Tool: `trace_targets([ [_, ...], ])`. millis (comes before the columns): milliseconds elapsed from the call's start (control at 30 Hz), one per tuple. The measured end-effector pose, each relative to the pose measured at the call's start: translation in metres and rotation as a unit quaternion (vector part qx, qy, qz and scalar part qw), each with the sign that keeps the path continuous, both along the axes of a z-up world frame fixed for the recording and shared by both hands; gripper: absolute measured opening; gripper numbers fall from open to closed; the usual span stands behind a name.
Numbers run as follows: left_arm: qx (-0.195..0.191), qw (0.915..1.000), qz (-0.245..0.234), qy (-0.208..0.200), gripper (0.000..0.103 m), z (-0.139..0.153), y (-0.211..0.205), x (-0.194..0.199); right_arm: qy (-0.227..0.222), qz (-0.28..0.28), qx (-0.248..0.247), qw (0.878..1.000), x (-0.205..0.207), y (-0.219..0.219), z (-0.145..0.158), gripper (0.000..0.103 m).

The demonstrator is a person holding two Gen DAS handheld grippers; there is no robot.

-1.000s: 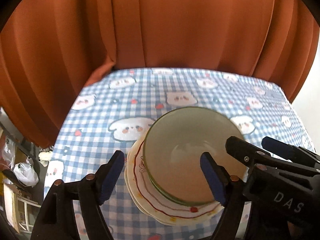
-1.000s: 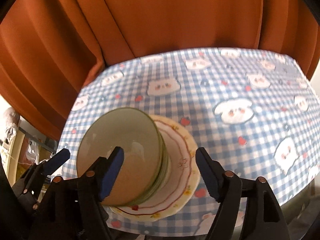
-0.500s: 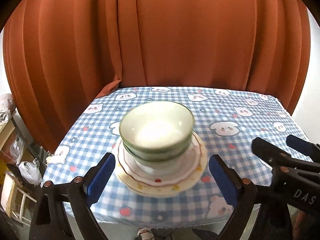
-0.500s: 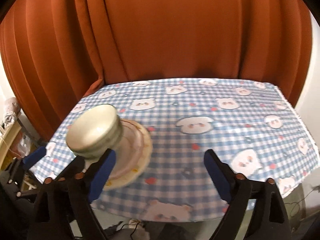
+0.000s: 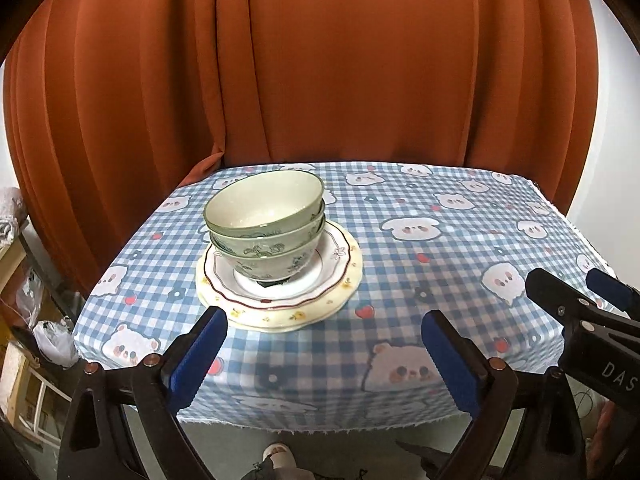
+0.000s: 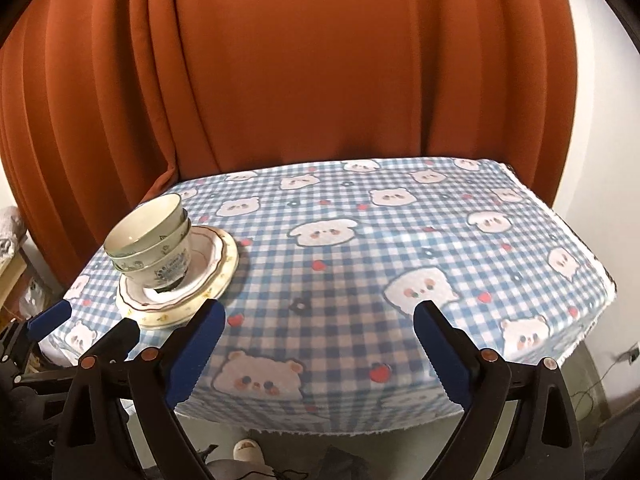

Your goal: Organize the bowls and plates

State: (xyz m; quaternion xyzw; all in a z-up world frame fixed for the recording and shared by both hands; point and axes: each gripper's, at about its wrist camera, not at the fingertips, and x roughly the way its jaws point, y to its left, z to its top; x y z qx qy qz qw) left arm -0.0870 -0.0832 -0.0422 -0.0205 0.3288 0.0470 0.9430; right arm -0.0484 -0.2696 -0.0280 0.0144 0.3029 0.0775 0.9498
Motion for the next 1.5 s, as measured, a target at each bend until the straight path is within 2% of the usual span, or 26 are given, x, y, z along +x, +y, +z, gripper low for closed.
trace_targets([
  [567, -0.009, 0.9998, 0.013, -0.015, 0.103, 0.005, -0.002, -0.018, -0.012, 0.003, -0.016, 1.000, -0.026, -0.010, 0.003, 0.098],
  [1500, -0.008, 0.9999, 0.008, -0.012, 0.103, 0.004, -0.005, -0.013, -0.006, -0.002, -0.016, 1.000, -0.025, -0.013, 0.001, 0.100],
])
